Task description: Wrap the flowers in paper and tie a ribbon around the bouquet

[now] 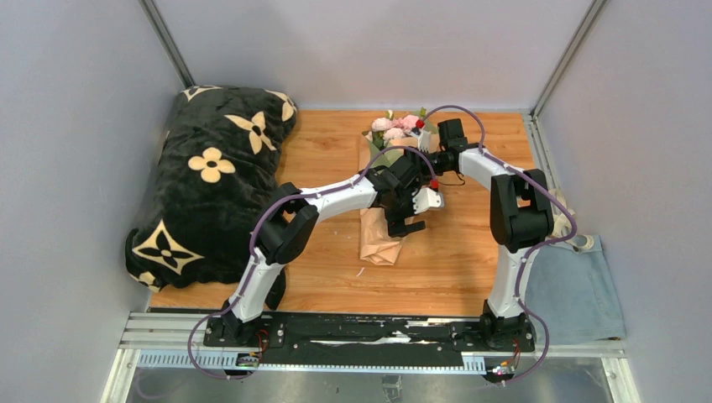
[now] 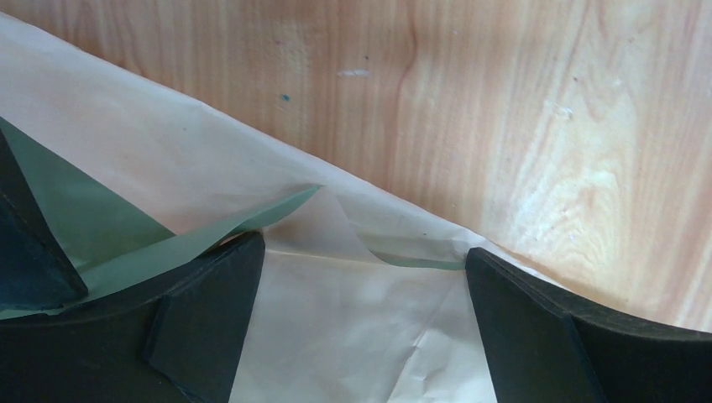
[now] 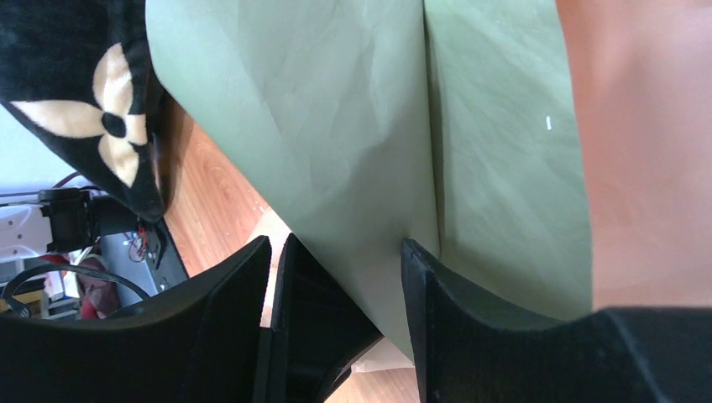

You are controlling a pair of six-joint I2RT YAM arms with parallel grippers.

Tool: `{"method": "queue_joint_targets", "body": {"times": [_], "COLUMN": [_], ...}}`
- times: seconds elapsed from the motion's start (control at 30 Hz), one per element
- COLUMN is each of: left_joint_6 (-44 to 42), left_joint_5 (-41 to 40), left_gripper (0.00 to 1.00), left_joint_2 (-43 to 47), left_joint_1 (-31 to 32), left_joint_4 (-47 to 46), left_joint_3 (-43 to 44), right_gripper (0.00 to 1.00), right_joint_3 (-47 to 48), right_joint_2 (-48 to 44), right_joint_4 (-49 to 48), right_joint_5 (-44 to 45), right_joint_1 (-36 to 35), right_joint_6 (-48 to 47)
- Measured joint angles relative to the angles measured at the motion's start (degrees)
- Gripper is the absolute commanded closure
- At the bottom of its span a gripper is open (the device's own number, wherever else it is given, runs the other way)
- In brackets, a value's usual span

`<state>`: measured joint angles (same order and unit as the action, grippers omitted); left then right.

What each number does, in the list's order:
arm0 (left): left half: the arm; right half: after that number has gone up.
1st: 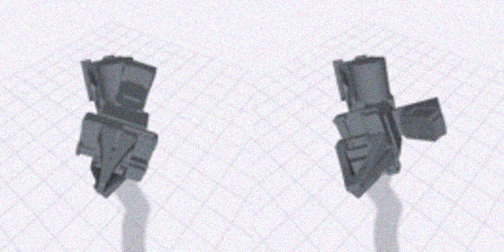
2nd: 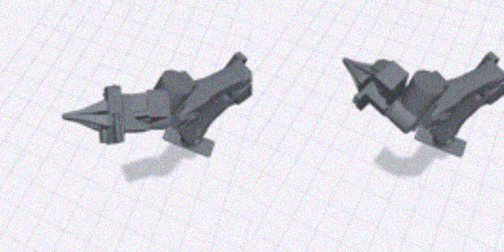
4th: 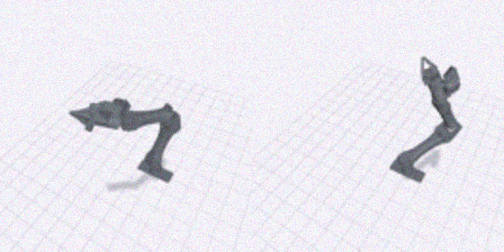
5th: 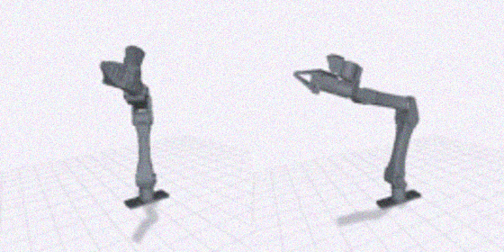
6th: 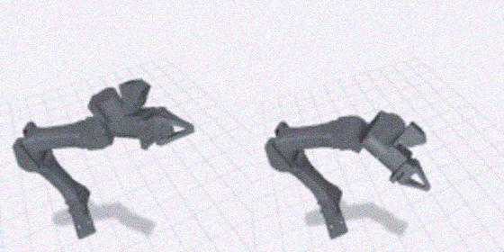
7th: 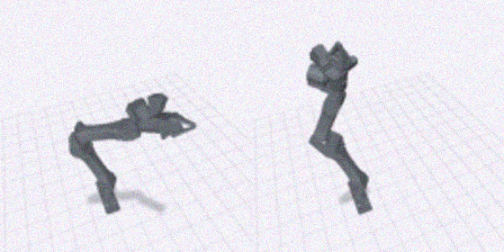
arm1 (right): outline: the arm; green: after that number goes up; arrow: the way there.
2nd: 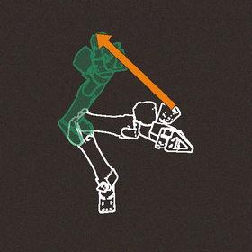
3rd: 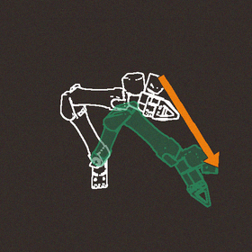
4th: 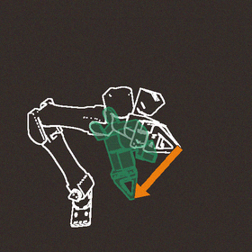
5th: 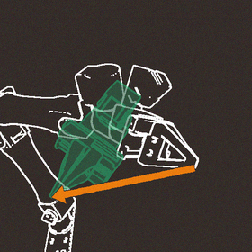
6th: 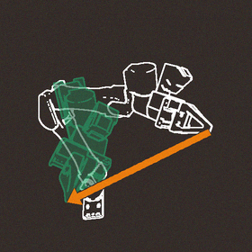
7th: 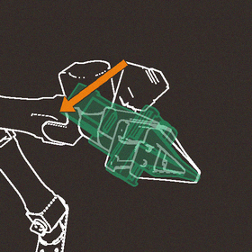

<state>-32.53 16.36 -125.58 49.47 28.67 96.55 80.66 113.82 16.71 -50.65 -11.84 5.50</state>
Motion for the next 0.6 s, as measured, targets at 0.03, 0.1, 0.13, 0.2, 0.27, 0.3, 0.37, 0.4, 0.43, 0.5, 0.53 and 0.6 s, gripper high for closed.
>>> {"method": "queue_joint_targets", "body": {"times": [0.03,0.1,0.13,0.2,0.27,0.3,0.37,0.4,0.43,0.5,0.53,0.6], "left_joint_6": [-0.13,-0.63,-0.98,-1.68,-2.47,-3.06,-4.02,-4.68,-5.33,-6.75,-7.13,-7.89], "left_joint_5": [0.24,0.50,0.55,0.61,1.03,1.22,1.22,1.20,1.07,0.22,-0.02,-0.48], "left_gripper": [0.00,0.00,0.00,0.00,0.00,0.00,0.00,0.00,0.00,0.00,0.00,0.00], "left_joint_2": [0.09,0.22,0.26,0.28,0.28,0.28,0.31,0.44,0.68,1.90,2.21,2.58], "left_joint_1": [-0.02,-0.07,-0.07,-0.07,-0.07,-0.04,0.07,0.11,0.17,0.28,0.37,0.42], "left_joint_4": [1.29,2.56,3.04,3.91,4.63,4.98,5.29,5.35,5.33,5.20,5.18,5.03], "left_joint_3": [0.26,0.35,0.35,0.35,0.33,0.28,0.11,-0.15,-0.63,-2.36,-2.75,-3.34], "right_gripper": [1.00,1.00,1.00,1.00,1.00,0.94,0.69,0.60,0.56,0.52,0.51,0.49], "right_joint_3": [-0.20,-0.63,-0.83,-1.29,-1.64,-1.68,-1.68,-1.68,-1.68,-1.68,-1.68,-1.68], "right_joint_2": [0.15,0.26,0.39,0.59,0.76,0.83,0.90,0.90,0.90,0.90,0.87,0.61], "right_joint_4": [-0.20,-0.72,-0.94,-1.70,-2.21,-2.47,-2.91,-3.34,-3.98,-4.72,-4.87,-5.16], "right_joint_5": [-0.70,-1.60,-1.99,-2.89,-3.56,-3.76,-4.02,-4.04,-3.85,-2.99,-2.56,-2.19], "right_joint_1": [0.00,0.00,0.00,0.11,0.22,0.26,0.28,0.35,0.44,0.94,1.64,2.12], "right_joint_6": [0.26,0.83,1.07,1.64,2.23,2.47,2.91,3.21,3.32,3.43,3.87,3.93]}}
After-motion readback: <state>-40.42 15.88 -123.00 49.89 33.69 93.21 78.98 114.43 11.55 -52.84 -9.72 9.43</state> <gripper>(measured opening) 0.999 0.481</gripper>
